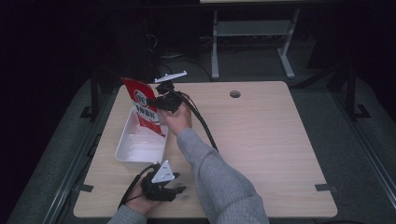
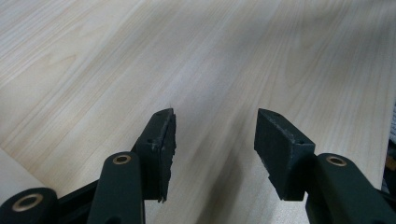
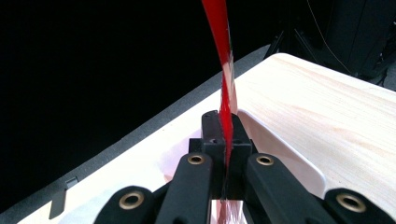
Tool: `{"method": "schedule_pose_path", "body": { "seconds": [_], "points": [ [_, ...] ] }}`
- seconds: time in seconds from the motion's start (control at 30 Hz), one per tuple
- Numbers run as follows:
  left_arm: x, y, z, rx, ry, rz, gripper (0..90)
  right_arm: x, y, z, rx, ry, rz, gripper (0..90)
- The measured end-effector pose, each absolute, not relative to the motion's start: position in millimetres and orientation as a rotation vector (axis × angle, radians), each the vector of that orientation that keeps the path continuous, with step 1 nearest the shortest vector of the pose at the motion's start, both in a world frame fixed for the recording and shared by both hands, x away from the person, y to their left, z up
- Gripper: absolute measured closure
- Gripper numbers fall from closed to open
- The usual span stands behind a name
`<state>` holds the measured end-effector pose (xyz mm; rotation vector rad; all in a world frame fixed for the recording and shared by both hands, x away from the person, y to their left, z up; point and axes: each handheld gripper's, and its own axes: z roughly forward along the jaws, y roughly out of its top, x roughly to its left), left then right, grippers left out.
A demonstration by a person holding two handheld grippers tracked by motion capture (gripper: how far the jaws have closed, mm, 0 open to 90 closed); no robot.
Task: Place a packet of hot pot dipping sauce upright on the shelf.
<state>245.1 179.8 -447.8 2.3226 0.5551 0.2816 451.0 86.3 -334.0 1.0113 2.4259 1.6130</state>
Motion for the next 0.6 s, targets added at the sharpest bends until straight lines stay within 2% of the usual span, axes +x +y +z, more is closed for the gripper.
{"method": "schedule_pose_path", "body": {
  "seconds": [0.6],
  "points": [
    [245.3, 180.0, -447.3, 2.317, 0.555, 0.276, 47.7, 446.6, 87.1, -336.5, 0.966, 2.468, 1.576, 89.7]
  ]
}}
